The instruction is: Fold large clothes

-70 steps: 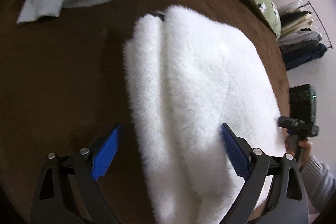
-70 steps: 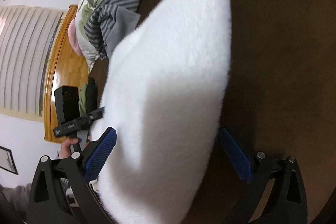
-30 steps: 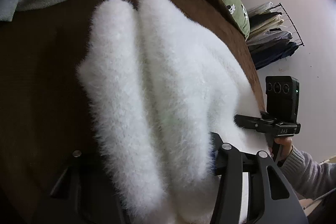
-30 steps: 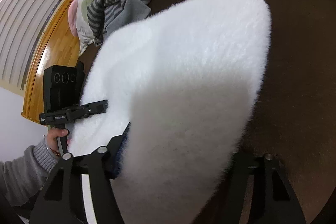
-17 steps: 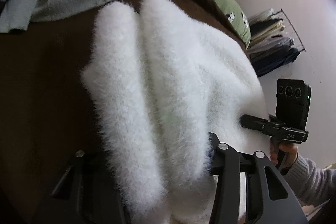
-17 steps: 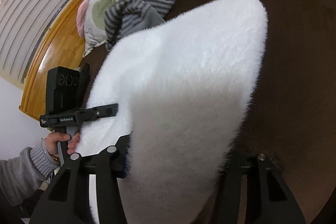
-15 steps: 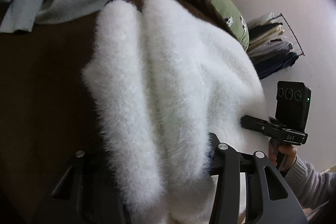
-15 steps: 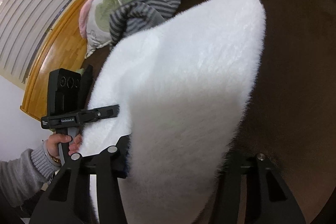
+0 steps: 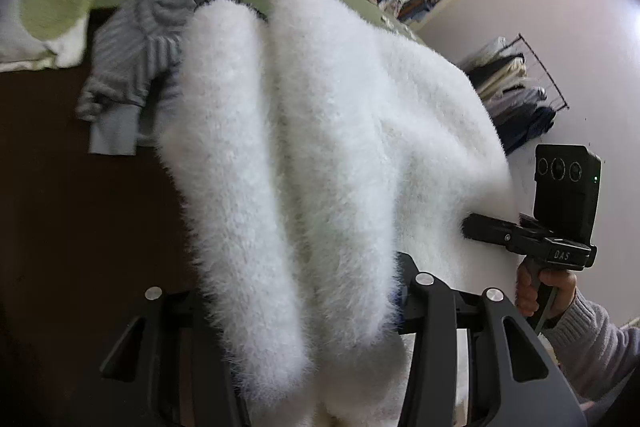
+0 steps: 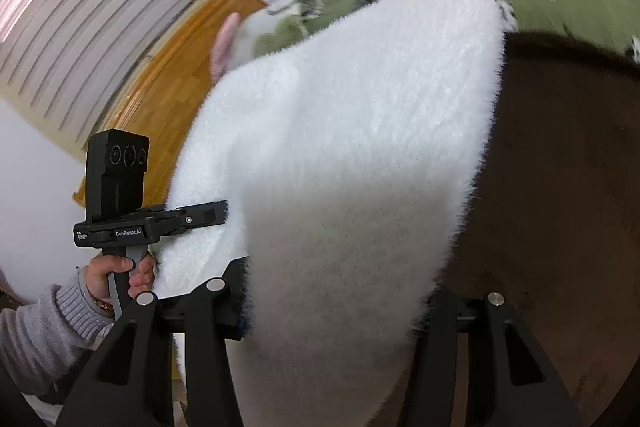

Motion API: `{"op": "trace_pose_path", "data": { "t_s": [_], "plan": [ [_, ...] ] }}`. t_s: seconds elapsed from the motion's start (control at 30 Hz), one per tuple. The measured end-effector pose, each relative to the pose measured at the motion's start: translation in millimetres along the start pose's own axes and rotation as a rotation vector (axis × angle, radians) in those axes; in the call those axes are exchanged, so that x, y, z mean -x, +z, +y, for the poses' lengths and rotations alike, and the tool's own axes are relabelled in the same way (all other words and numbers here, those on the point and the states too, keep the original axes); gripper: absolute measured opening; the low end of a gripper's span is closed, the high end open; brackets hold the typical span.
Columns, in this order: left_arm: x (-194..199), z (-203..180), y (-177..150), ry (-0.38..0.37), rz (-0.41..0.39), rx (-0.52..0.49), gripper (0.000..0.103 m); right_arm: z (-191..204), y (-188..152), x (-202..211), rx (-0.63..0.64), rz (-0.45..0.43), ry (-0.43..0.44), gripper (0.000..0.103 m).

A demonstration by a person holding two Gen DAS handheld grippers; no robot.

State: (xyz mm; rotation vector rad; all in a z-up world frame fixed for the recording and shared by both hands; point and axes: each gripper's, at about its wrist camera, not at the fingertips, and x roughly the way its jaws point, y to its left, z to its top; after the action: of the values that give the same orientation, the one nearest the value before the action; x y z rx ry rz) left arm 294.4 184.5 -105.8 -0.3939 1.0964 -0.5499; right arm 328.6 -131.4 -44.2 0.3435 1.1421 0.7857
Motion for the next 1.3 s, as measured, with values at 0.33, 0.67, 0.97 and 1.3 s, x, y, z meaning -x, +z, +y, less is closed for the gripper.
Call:
{"op": "trace_pose_path", "data": {
  "t_s": [0.33, 0.67, 0.97, 1.3],
  "plan": [
    [116, 6, -37, 0.121, -0.124, 0.106, 0.046, 97, 33, -18, 0.173, 0.075, 0.119, 0.049],
    [211, 76, -65, 0.224, -0.23, 0.224, 0.046, 193, 57, -105, 0.287, 0.14, 0.211, 0.049],
    [300, 156, -89, 0.284, -0.27, 0.302, 0.046, 301, 67, -186, 0.336, 0.213, 0.266, 0.049],
    [366, 259, -94, 0.361, -0.265, 0.373, 0.046, 376, 74, -304, 0.333, 0.283, 0.337, 0.049]
  ]
}}
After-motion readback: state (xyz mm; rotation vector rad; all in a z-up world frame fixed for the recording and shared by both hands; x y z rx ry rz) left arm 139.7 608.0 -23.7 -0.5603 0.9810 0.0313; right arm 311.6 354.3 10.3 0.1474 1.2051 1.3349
